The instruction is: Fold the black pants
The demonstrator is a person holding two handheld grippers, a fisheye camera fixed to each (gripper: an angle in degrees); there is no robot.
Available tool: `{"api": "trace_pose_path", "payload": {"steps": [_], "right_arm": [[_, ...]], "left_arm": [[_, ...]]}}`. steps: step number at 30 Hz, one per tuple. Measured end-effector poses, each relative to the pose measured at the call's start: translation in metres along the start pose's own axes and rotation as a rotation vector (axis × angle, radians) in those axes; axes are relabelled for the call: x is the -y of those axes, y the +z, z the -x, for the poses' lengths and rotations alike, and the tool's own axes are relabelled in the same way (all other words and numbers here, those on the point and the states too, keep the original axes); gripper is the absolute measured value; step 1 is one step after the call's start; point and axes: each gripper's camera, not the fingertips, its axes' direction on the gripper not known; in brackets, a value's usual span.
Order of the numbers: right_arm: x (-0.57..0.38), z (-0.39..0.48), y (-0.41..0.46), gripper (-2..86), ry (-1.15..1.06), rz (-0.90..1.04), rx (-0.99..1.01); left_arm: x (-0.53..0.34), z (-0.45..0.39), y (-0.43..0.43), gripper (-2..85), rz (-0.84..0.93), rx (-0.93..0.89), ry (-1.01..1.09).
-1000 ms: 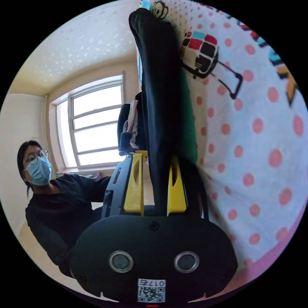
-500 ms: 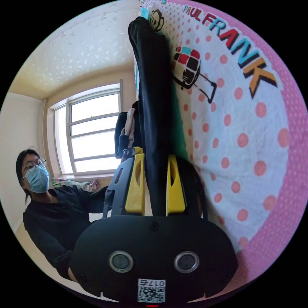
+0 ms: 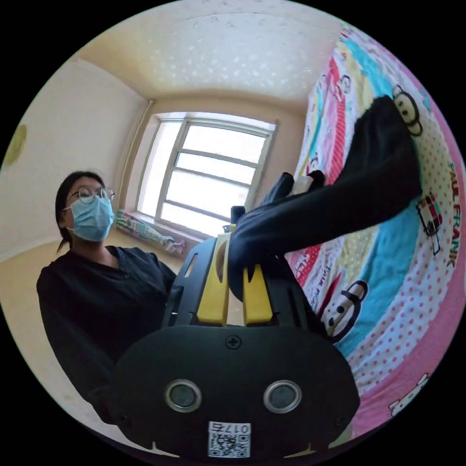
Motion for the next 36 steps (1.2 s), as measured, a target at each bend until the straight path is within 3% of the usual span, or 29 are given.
{"api": "trace_pose_path", "payload": {"steps": [7, 12, 19, 25, 31, 36], "right_arm": [[0.028, 0.213, -0.008, -0.5, -0.387, 0.109, -0.080], [0.060, 0.250, -0.019, -0.5, -0.427, 0.097, -0.212], [0.115, 0.129, -0.039, -0.5, -0.180, 0.118, -0.380], [0.114, 0.040, -0.042, -0.2, -0.028, 0.149, -0.564], [-0.020, -0.070, -0.047, 2.7, 0.239, 0.293, -0.673], [-0.153, -0.138, -0.098, 10.0, 0.661, 0.381, -0.635]], "left_arm": [[-0.001, -0.229, 0.026, 5.0, -0.071, 0.067, 0.396], [0.021, -0.271, 0.043, 5.0, -0.174, 0.211, 0.330], [0.080, -0.159, 0.080, 5.0, -0.154, 0.359, 0.006], [0.082, -0.061, 0.119, 5.1, -0.111, 0.469, -0.103], [-0.034, 0.054, 0.190, 6.4, 0.009, 0.581, -0.415], [-0.134, 0.110, 0.225, 15.0, 0.208, 0.580, -0.701]]}}
